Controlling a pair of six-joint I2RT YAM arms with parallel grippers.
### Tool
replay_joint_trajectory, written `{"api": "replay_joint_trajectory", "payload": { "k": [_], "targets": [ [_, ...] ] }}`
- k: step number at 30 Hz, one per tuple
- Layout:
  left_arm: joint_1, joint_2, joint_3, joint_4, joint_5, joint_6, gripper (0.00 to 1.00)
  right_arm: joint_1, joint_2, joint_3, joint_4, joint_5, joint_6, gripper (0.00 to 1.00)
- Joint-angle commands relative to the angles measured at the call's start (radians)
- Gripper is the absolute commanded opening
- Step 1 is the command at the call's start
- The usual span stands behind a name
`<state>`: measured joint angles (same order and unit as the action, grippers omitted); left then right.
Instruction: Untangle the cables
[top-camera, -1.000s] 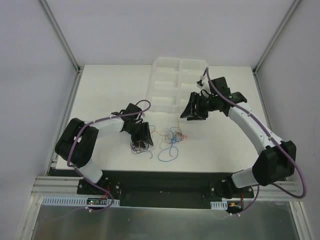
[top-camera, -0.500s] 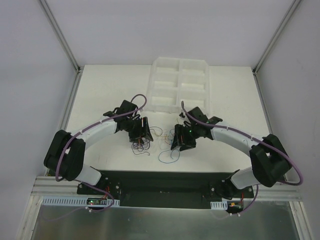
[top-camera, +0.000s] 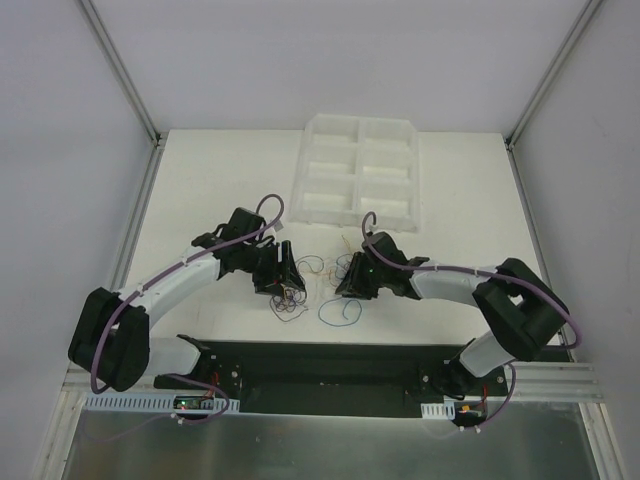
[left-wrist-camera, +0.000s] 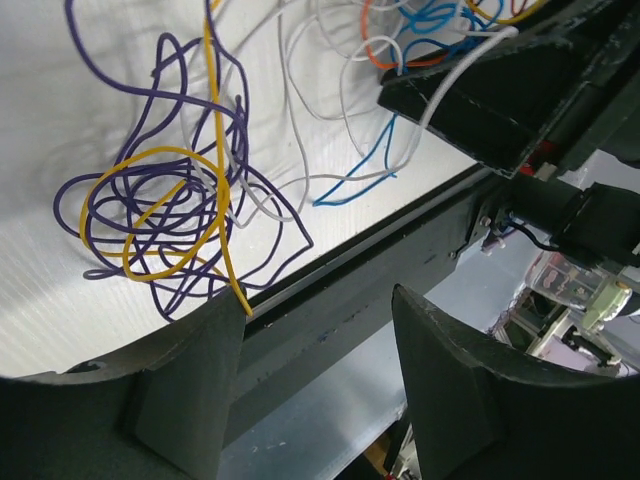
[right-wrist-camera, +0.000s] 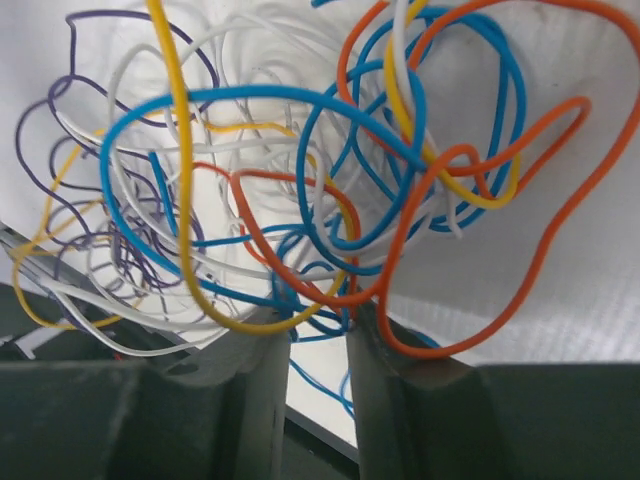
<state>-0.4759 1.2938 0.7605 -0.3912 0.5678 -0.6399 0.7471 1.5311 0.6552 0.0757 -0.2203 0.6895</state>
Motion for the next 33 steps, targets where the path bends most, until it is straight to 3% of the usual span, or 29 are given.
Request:
{"api": "replay_joint_trajectory", "payload": {
  "k": [1,6,10,14,19,21,24,27,31,33],
  "targets": [
    [0.008,-0.028,0.023,-0.020,0.079,-0.006,0.59,0.038,0.023,0.005,0.131,0.059,0.067,0.24],
    [-0.013,0.041,0.132,-0.023,0.084,0.019,0.59,0.058,-0.064,0.036,-0.006,0.090,-0.039,0.00],
    [-0.084,0.171,0.227,-0.028,-0.051,0.052,0.67,0.057,-0.153,0.156,-0.258,0.081,-0.192,0.00],
    [-0.121,0.396,0.328,-0.049,-0.043,0.046,0.66,0.057,-0.193,0.297,-0.449,-0.031,-0.301,0.00],
    [-0.150,0.532,0.359,-0.037,-0.094,0.052,0.65,0.054,-0.222,0.368,-0.493,-0.071,-0.366,0.03],
    [-0.124,0.535,0.330,-0.029,-0.118,0.033,0.59,0.032,-0.229,0.359,-0.491,-0.060,-0.381,0.04],
    [-0.098,0.516,0.283,-0.009,-0.106,0.025,0.42,-0.005,-0.223,0.337,-0.482,-0.083,-0.403,0.11],
    [-0.095,0.492,0.260,-0.006,-0.065,0.046,0.33,-0.040,-0.206,0.273,-0.372,-0.160,-0.380,0.15],
    [-0.095,0.452,0.234,-0.008,-0.006,0.055,0.20,-0.083,-0.149,0.202,-0.231,-0.255,-0.298,0.03],
    [-0.096,0.450,0.218,-0.005,-0.037,0.062,0.17,-0.083,-0.137,0.186,-0.212,-0.246,-0.304,0.04]
  ]
}}
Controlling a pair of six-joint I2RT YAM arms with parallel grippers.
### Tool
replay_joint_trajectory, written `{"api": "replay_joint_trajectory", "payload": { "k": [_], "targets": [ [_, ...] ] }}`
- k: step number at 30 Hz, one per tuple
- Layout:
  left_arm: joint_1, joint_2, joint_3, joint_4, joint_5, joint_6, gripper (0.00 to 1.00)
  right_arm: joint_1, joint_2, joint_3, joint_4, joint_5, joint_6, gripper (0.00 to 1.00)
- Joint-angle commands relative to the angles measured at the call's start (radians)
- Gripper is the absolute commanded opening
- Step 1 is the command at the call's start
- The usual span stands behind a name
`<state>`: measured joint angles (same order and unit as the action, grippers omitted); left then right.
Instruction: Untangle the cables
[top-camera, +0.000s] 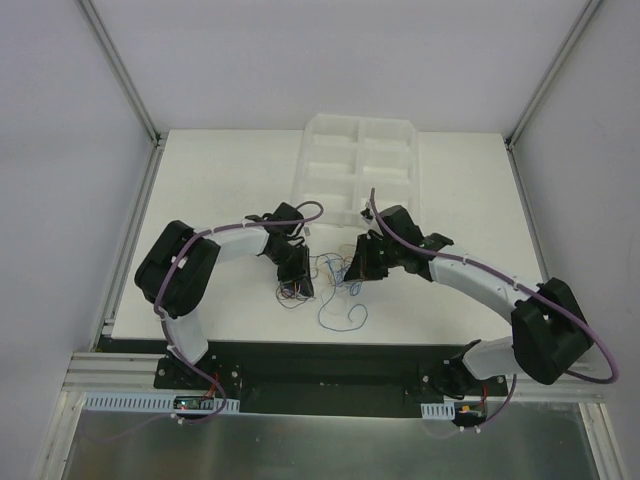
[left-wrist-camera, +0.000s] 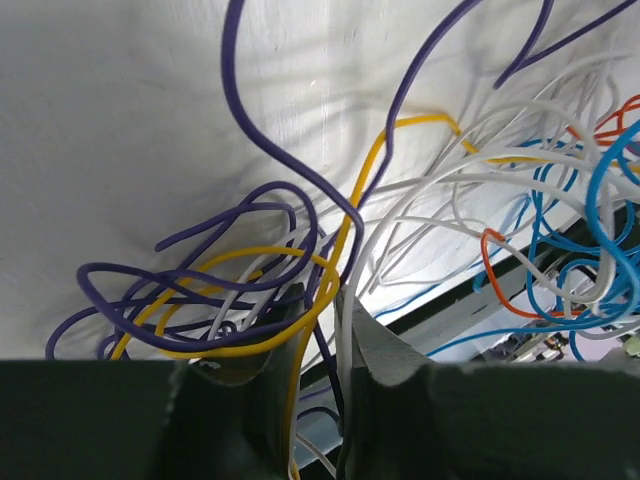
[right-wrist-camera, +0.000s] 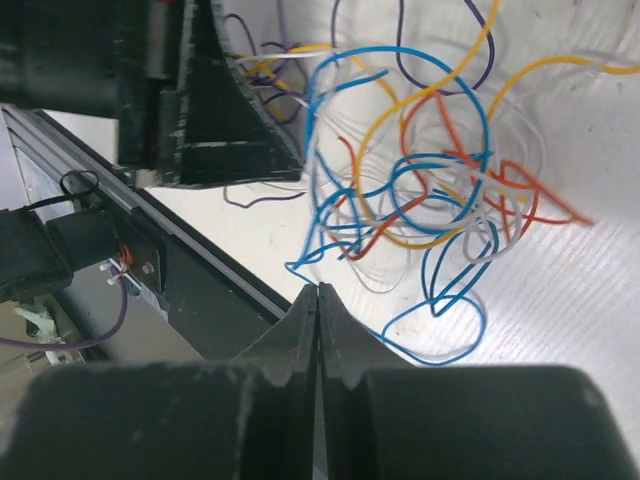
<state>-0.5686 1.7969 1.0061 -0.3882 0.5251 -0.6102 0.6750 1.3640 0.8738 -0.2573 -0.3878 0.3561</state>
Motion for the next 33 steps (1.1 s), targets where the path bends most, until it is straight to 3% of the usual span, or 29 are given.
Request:
{"api": "replay_joint_trajectory", "payload": {
  "k": [1,3,4,6,8,14,22,27,33],
  "targets": [
    [-0.002,-0.045,-0.034,-0.006,0.007,0.027,0.14,-0.014,0.036,-0.042,0.133,-0.094,0.030,0.02],
    [-0.001,-0.050,-0.050,-0.008,0.026,0.015,0.11,-0.015,0.037,-0.055,0.139,-0.099,0.043,0.01],
    [-0.001,-0.059,-0.057,-0.006,0.026,0.017,0.12,-0.015,0.027,-0.067,0.154,-0.097,0.053,0.06],
    [-0.001,-0.070,-0.067,-0.006,0.012,0.030,0.13,-0.014,0.006,-0.099,0.193,-0.092,0.079,0.30],
    [0.001,-0.067,-0.066,-0.006,0.013,0.029,0.13,-0.008,0.017,-0.127,0.245,-0.138,0.087,0.35],
    [-0.001,-0.034,-0.043,0.014,0.035,-0.005,0.13,0.073,0.053,-0.182,0.329,-0.129,0.133,0.34],
    [-0.001,-0.024,-0.014,0.018,0.061,-0.045,0.13,0.092,0.185,-0.231,0.561,-0.056,0.306,0.36],
    [-0.001,-0.028,-0.024,0.020,0.067,-0.063,0.14,0.107,0.253,-0.210,0.616,-0.046,0.349,0.36],
    [-0.002,-0.031,-0.032,0.029,0.055,-0.071,0.14,0.110,0.251,-0.199,0.618,-0.034,0.339,0.24]
  ]
}}
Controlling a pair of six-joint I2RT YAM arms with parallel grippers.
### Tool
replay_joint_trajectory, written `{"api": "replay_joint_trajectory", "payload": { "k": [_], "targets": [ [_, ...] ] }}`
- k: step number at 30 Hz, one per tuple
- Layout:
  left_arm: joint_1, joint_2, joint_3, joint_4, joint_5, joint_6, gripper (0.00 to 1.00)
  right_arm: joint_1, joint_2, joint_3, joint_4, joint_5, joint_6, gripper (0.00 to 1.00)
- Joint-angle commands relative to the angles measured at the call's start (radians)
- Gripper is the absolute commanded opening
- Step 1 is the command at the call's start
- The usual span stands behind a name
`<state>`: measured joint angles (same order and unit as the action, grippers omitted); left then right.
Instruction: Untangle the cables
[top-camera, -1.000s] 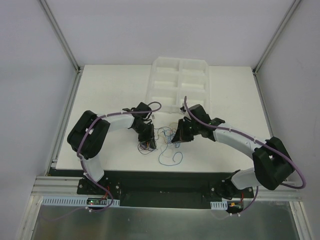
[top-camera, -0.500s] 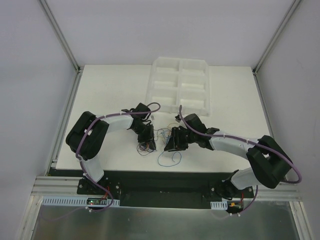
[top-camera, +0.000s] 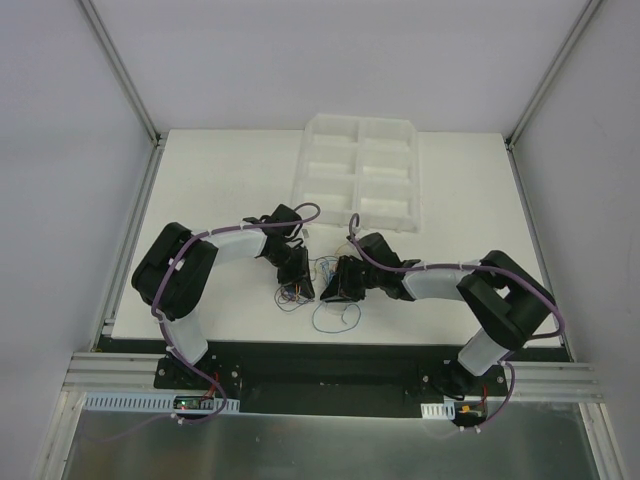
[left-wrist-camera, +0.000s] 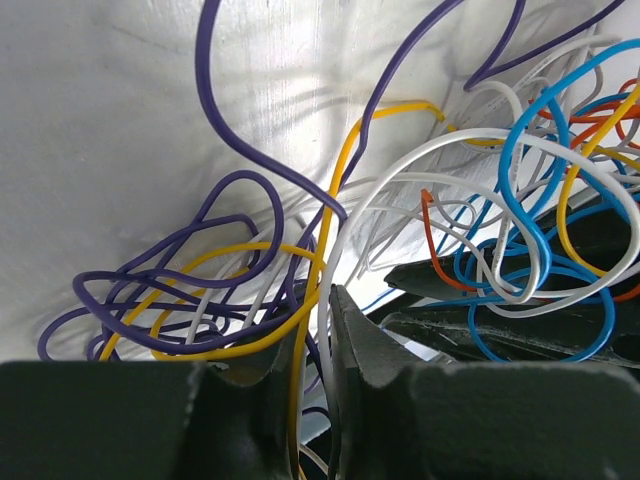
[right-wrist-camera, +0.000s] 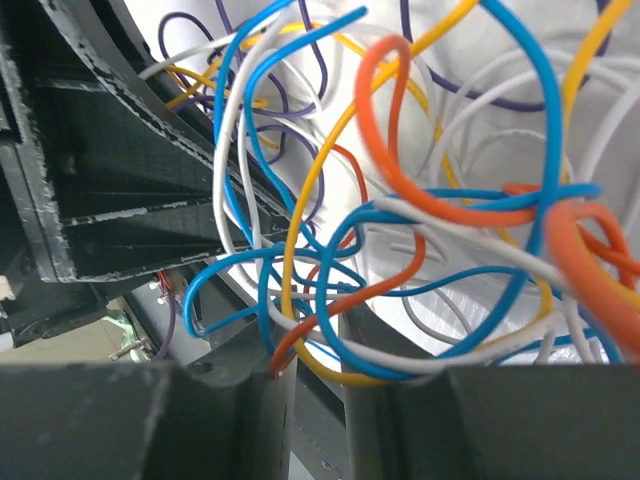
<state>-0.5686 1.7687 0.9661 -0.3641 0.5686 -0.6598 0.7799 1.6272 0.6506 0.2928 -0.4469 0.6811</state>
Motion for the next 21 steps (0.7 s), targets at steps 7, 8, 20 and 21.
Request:
{"api": "replay_joint_trajectory", "payload": {
  "k": [7,8,20,21],
  "targets": [
    [-0.002,-0.017,-0.029,0.051,0.028,-0.060,0.14,0.013,0.016,0.024,0.121,0.034,0.037,0.30],
    [-0.002,-0.020,-0.035,0.057,0.031,-0.066,0.14,0.016,0.031,0.027,0.131,0.031,0.047,0.28],
    [0.004,0.009,-0.050,0.070,-0.044,-0.078,0.16,0.030,-0.281,0.170,-0.217,-0.035,-0.063,0.00],
    [0.006,0.021,-0.053,0.073,-0.053,-0.080,0.15,0.022,-0.326,0.219,-0.319,-0.039,-0.105,0.00]
  ]
}}
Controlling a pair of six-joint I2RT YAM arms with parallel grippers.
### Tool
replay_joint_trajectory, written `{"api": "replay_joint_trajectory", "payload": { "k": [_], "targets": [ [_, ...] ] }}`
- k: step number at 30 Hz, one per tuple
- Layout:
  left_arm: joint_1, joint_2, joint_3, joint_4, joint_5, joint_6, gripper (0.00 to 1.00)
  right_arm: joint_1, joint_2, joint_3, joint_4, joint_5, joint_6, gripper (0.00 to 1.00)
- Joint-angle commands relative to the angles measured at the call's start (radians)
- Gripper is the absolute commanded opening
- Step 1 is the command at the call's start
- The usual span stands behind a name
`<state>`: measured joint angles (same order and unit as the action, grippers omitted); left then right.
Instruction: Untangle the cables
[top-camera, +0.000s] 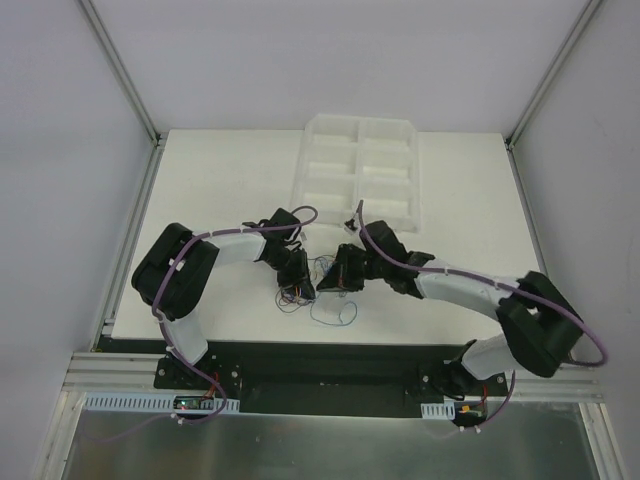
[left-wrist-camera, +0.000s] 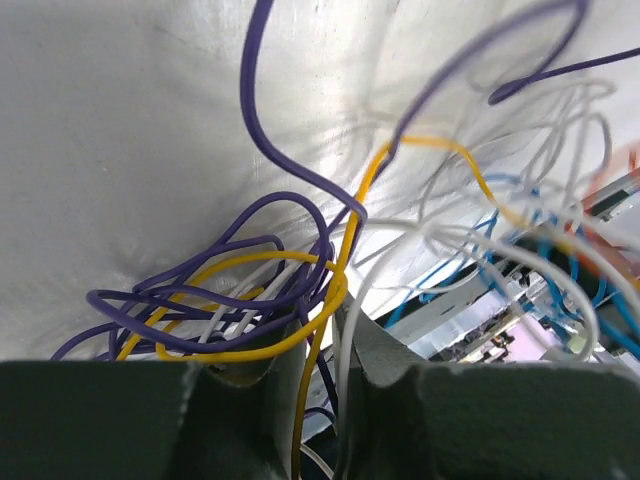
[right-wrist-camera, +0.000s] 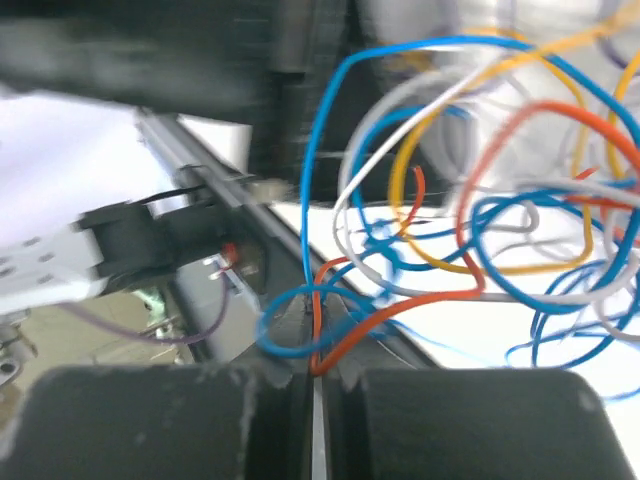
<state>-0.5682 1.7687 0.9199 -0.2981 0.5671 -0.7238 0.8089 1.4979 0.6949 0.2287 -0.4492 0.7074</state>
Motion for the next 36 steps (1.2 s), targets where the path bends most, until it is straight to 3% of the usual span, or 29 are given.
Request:
{"api": "replay_joint_trajectory", "payload": {
  "k": [1,6,11,21,28,32,36],
  "targets": [
    [0.008,0.034,-0.010,0.004,-0.059,-0.014,0.16,-0.017,-0.230,0.240,-0.349,-0.046,-0.160,0.00],
    [0.040,0.058,-0.032,0.013,-0.102,0.000,0.17,-0.089,-0.326,0.599,-0.681,-0.034,-0.284,0.00],
    [0.074,0.026,-0.087,0.016,-0.096,0.007,0.17,-0.198,-0.283,0.992,-0.830,-0.055,-0.263,0.00],
    [0.174,-0.015,-0.154,0.014,-0.136,0.070,0.17,-0.303,-0.193,1.316,-0.760,-0.163,-0.131,0.00],
    [0.298,-0.015,-0.190,0.016,-0.151,0.116,0.17,-0.370,-0.045,1.733,-0.658,-0.186,-0.027,0.00],
    [0.393,-0.029,-0.202,0.001,-0.162,0.156,0.16,-0.422,-0.054,1.720,-0.493,-0.200,0.081,0.00],
    [0.422,-0.047,-0.188,-0.012,-0.137,0.152,0.16,-0.474,-0.111,1.643,-0.491,-0.195,0.034,0.00]
  ]
}}
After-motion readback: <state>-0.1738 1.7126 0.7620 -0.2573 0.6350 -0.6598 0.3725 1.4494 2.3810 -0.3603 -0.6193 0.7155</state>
